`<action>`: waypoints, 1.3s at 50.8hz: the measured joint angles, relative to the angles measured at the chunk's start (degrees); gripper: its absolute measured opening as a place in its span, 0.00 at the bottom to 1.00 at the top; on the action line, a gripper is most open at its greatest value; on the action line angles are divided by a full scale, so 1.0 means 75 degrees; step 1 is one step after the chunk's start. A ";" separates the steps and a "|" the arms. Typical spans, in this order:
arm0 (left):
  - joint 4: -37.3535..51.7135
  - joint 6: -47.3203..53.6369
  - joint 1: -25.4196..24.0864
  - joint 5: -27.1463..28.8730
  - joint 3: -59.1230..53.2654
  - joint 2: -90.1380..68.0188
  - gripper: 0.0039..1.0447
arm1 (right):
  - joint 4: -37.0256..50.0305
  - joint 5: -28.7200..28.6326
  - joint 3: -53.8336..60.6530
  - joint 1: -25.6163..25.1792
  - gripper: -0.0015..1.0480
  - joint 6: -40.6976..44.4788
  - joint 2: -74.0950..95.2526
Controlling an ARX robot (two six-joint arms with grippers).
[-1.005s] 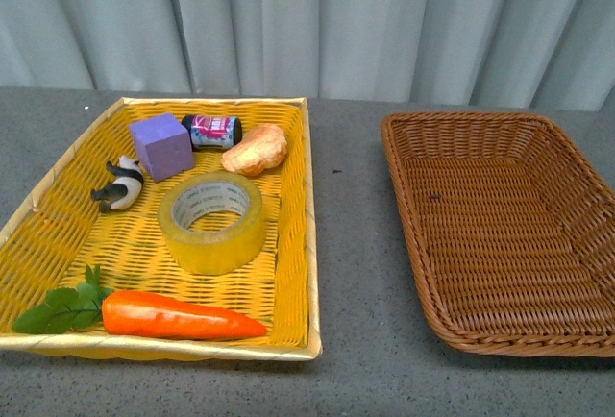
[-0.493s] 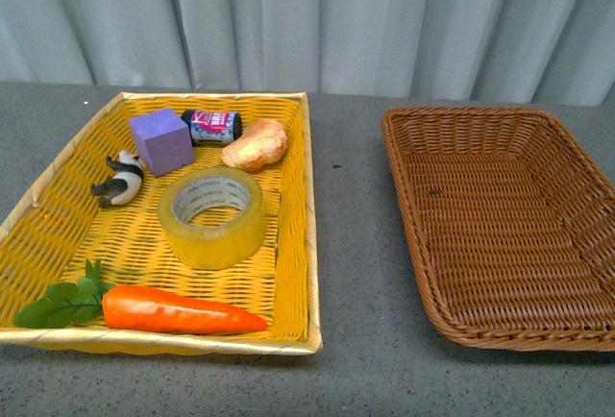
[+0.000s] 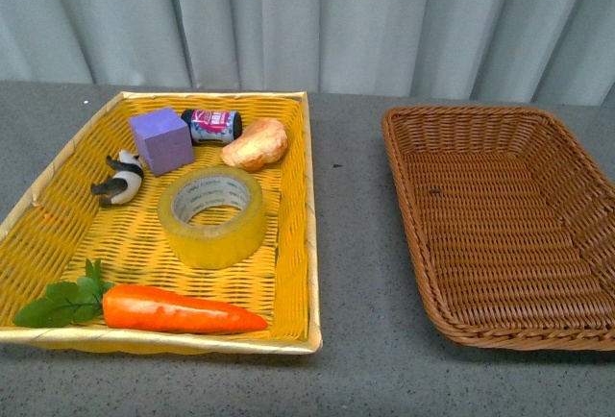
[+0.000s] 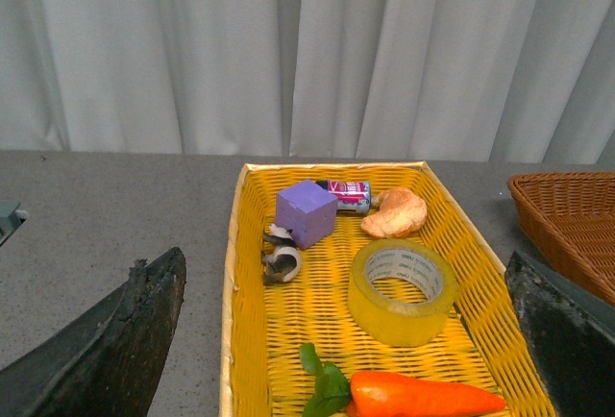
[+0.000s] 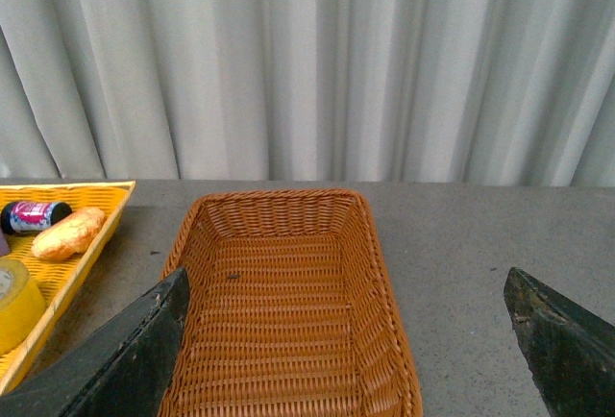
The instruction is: Move tape to another basket
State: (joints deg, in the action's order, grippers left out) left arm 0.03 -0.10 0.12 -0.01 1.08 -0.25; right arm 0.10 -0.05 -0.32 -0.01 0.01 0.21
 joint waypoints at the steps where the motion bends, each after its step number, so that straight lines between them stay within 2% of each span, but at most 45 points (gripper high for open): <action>1: 0.0000 0.0000 0.0000 0.0000 0.0000 0.0000 0.94 | 0.0000 0.0000 0.0000 0.0000 0.91 0.0000 0.0000; 10: -0.0006 -0.0003 0.0009 0.0058 0.0003 -0.0006 0.94 | 0.0000 0.0000 0.0000 0.0000 0.91 0.0000 0.0000; 16: -0.0233 -0.0527 0.0641 0.2463 0.0128 -0.0947 0.94 | 0.0000 0.0003 0.0000 0.0003 0.91 -0.0003 0.0000; 21: 0.0469 -0.0752 0.0679 0.2885 0.0140 -0.2022 0.94 | -0.0003 0.0000 0.0000 0.0000 0.91 0.0000 0.0000; 26: 0.1475 -0.0828 0.0860 0.2818 0.0248 -0.3232 0.94 | -0.0003 -0.0006 0.0000 0.0000 0.91 0.0000 0.0000; 33: 0.3177 -0.0956 0.1087 0.2180 0.0836 -0.5689 0.94 | -0.0003 0.0000 0.0000 0.0000 0.91 0.0000 0.0000; 46: 0.4549 -0.1209 0.0991 0.1157 0.2716 -1.0005 0.94 | -0.0003 0.0000 0.0000 0.0000 0.91 0.0000 0.0000; 52: 0.3955 -0.1396 0.0982 0.1029 0.3963 -1.1829 0.94 | -0.0003 0.0000 0.0000 0.0000 0.91 0.0000 0.0000; 66: 0.1043 -0.2244 0.1160 0.0941 0.6685 -1.4364 0.94 | -0.0003 0.0000 0.0000 0.0000 0.91 -0.0003 0.0000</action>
State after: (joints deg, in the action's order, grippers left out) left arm 7.86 -16.93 8.82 7.05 51.22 -107.98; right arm 0.08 -0.05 -0.32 -0.01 -0.01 0.21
